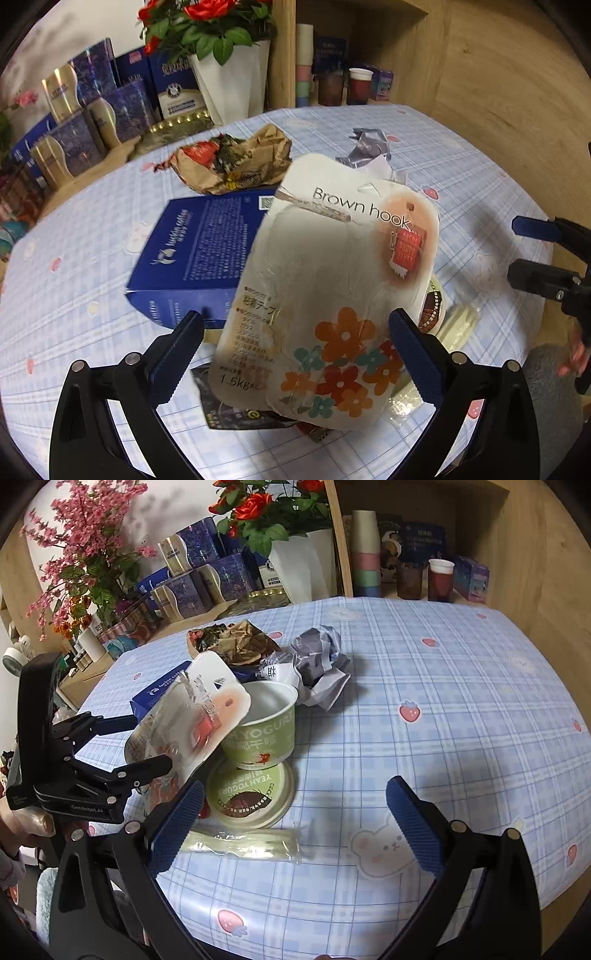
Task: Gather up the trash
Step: 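Grasp the white flowered Brown hook package with the left tool while the right tool approaches the yogurt cup, then close the right tool on the rim of the green yogurt cup and lift it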
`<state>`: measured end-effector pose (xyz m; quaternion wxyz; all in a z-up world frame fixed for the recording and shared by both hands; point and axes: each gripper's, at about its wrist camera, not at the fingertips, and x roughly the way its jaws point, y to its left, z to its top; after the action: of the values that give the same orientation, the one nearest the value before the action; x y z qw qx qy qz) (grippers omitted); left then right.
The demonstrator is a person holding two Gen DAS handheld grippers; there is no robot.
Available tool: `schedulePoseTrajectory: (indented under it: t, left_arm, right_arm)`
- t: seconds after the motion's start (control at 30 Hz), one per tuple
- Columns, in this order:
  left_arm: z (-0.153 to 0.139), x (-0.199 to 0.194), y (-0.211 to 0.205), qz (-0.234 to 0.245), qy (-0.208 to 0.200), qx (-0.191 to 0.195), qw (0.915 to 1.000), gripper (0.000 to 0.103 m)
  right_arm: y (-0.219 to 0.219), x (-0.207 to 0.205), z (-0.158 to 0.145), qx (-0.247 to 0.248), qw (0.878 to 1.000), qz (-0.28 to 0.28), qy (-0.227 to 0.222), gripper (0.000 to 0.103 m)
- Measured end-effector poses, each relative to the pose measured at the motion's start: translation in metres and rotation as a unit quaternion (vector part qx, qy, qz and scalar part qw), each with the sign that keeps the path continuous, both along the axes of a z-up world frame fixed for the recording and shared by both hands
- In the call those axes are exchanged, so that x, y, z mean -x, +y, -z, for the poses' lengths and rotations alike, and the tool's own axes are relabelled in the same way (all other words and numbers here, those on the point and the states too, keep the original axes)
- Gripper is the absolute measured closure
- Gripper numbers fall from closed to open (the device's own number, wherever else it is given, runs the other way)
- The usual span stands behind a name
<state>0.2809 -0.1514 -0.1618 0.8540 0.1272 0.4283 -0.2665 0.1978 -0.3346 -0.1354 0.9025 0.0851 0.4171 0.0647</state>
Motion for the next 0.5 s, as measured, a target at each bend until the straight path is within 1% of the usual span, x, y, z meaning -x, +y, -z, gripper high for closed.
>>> schedulePoseTrajectory:
  t: [0.07,0.13,0.17,0.2,0.23,0.27,0.3,0.37,0.43,0.5]
  left_arm:
    - [0.003,-0.002,-0.001,-0.005,0.006,0.001,1.0000,0.005]
    - [0.006,-0.001,0.000,-0.006,0.016,0.010,0.9998,0.008]
    - [0.006,0.000,0.001,-0.005,0.020,0.017,0.9996,0.017]
    - [0.006,0.001,0.002,-0.004,0.020,0.020,0.9996,0.022]
    - [0.005,0.005,0.003,-0.004,0.013,0.021,0.9997,0.025]
    - [0.001,0.009,0.005,0.000,0.006,0.026,0.9997,0.033]
    - [-0.001,0.012,0.007,0.003,0.004,0.031,0.9995,0.038]
    - [-0.006,0.018,0.012,-0.001,0.005,0.034,0.9994,0.040]
    - [-0.012,0.025,0.018,-0.004,-0.004,0.044,0.9990,0.040]
    - [-0.018,0.031,0.027,-0.017,-0.009,0.055,0.9983,0.040]
  right_arm:
    - [0.001,0.001,0.001,0.000,1.000,-0.001,0.003,0.006]
    - [0.002,0.000,0.003,-0.001,1.000,0.000,0.007,0.006]
    - [0.001,0.000,0.003,-0.001,1.000,0.001,0.009,0.006]
    - [0.001,-0.001,0.003,-0.003,1.000,0.001,0.010,0.006]
    - [0.001,-0.001,0.002,-0.004,1.000,0.000,0.009,0.006]
    - [0.002,0.000,0.001,-0.003,1.000,-0.001,0.007,0.006]
    - [0.002,0.000,0.000,-0.002,1.000,-0.003,0.005,0.006]
    - [0.004,0.000,-0.002,0.001,1.000,-0.006,0.003,0.006]
    - [0.007,0.000,-0.002,0.004,1.000,-0.009,0.003,0.006]
    - [0.008,0.000,-0.003,0.006,1.000,-0.012,0.001,0.006]
